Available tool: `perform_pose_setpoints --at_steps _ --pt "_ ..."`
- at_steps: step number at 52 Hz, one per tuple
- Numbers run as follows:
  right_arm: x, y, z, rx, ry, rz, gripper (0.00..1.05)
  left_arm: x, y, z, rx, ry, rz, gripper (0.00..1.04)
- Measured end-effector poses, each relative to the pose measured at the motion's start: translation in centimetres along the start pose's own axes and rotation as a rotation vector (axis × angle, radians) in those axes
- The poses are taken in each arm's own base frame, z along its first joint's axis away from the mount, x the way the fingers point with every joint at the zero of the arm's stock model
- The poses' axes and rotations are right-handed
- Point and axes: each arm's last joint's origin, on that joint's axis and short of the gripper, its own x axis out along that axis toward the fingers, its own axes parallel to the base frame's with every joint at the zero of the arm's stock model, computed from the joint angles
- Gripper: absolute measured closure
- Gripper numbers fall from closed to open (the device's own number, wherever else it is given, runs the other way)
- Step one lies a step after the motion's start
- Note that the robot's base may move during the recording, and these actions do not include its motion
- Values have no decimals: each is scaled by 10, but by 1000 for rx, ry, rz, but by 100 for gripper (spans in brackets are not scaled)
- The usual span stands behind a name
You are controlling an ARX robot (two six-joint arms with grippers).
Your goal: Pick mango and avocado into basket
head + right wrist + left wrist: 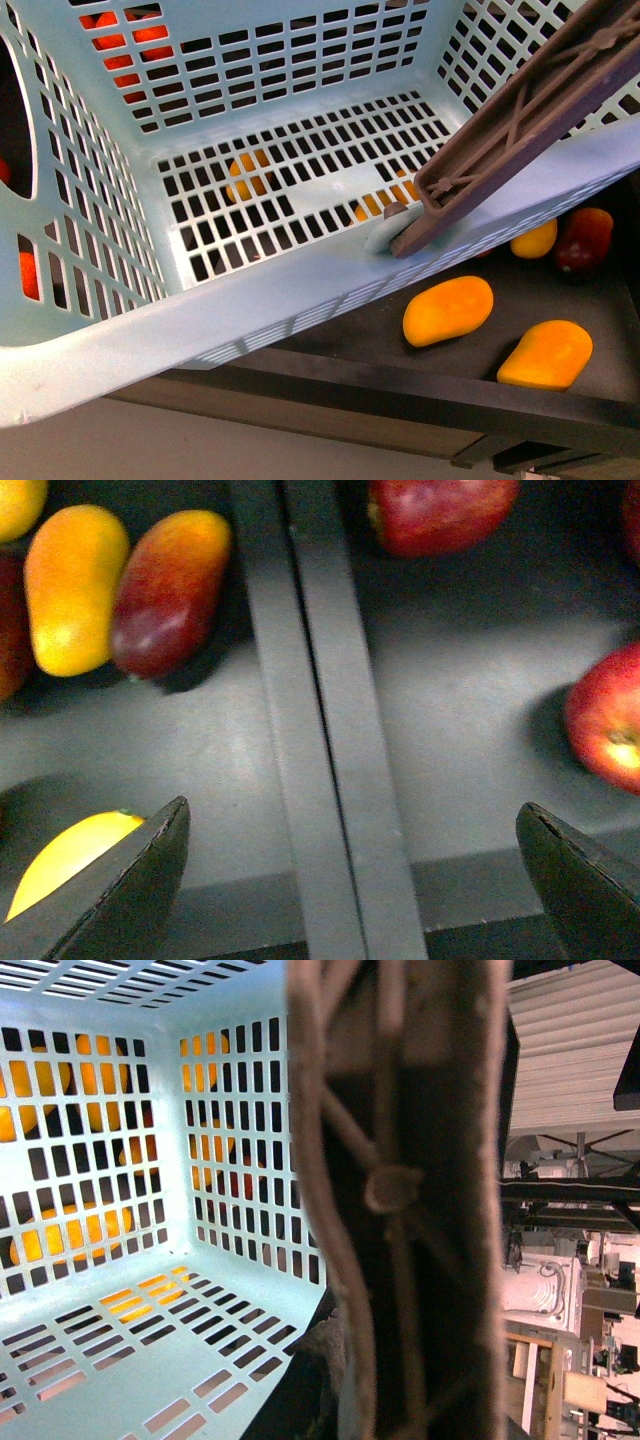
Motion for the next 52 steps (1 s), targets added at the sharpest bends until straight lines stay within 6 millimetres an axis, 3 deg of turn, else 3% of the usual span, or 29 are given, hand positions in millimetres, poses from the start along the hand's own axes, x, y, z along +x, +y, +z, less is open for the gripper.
perform_pose_setpoints --at_steps 8,20,33,52 --pt "11 32 8 -42 7 86 9 0 0 0 0 -2 1 101" --pt "32 64 15 62 46 153 9 0 0 0 0 -1 0 101" --pt "67 69 18 257 138 96 9 0 0 0 0 -2 1 101" --pt "113 88 53 524 213 31 9 0 0 0 0 0 0 101"
